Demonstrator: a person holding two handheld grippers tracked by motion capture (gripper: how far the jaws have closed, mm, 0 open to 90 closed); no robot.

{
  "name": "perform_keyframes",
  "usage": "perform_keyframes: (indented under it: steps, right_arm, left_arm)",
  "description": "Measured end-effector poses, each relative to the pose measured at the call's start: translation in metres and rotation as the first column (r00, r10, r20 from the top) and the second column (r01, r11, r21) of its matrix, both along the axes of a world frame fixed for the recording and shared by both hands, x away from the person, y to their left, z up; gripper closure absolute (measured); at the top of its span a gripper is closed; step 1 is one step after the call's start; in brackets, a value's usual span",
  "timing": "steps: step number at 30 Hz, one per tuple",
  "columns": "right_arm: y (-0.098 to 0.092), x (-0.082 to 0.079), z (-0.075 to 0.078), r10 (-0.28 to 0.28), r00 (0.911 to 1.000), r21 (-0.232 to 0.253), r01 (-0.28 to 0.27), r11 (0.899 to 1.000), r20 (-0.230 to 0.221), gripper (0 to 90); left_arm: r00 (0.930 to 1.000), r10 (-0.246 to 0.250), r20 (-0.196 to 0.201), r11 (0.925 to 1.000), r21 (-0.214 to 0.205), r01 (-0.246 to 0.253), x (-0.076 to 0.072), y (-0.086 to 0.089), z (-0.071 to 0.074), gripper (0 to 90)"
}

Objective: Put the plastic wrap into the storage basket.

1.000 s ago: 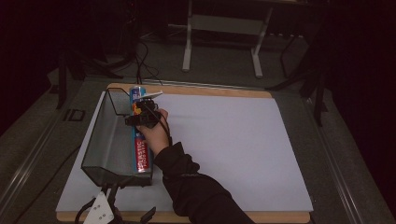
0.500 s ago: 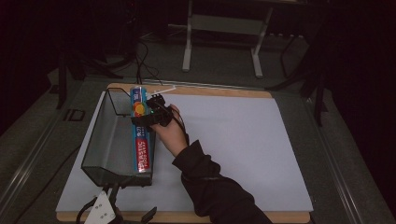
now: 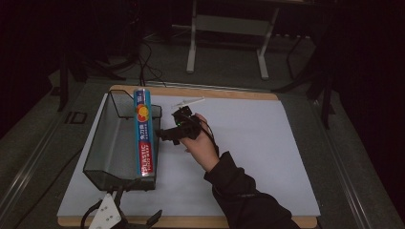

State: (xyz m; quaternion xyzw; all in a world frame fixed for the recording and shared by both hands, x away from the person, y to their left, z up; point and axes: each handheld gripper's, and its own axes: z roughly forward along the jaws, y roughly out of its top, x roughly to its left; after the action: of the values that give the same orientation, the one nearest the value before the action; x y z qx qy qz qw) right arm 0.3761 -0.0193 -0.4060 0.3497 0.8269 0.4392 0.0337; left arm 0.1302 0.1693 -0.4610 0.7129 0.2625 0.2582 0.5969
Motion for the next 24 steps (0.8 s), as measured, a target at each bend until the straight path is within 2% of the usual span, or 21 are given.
perform_keyframes:
  steps: [9, 10, 14, 19, 24]
  right_arm:
    - [-0.033, -0.013, -0.009, -0.004, 0.9994, -0.013, 0.004, 1.000, 0.035, 13.9]
    - [-0.043, -0.016, -0.012, -0.006, 0.9992, -0.008, 0.006, 1.000, 0.039, 13.9]
    - [-0.062, -0.023, -0.019, -0.011, 0.9988, -0.016, 0.012, 1.000, 0.048, 13.9]
    - [-0.081, -0.031, -0.029, -0.021, 0.9983, -0.046, 0.024, 0.999, 0.055, 13.9]
    - [-0.100, -0.038, -0.038, -0.032, 0.9987, -0.045, 0.033, 0.998, 0.040, 13.9]
  left_arm:
    - [1.0000, -0.004, -0.005, 1.0000, 0.007, 0.004, 0.002, -0.002, -0.001, 2.7]
    - [1.0000, -0.004, -0.005, 1.0000, 0.006, 0.004, 0.002, -0.002, -0.001, 2.7]
    - [1.0000, -0.004, -0.006, 1.0000, 0.009, 0.004, 0.003, -0.003, -0.001, 2.7]
    - [0.9999, -0.005, -0.010, 0.9999, 0.009, 0.005, 0.004, -0.004, -0.002, 2.7]
    - [0.9999, -0.004, -0.010, 0.9999, 0.010, 0.004, 0.003, -0.004, -0.002, 2.7]
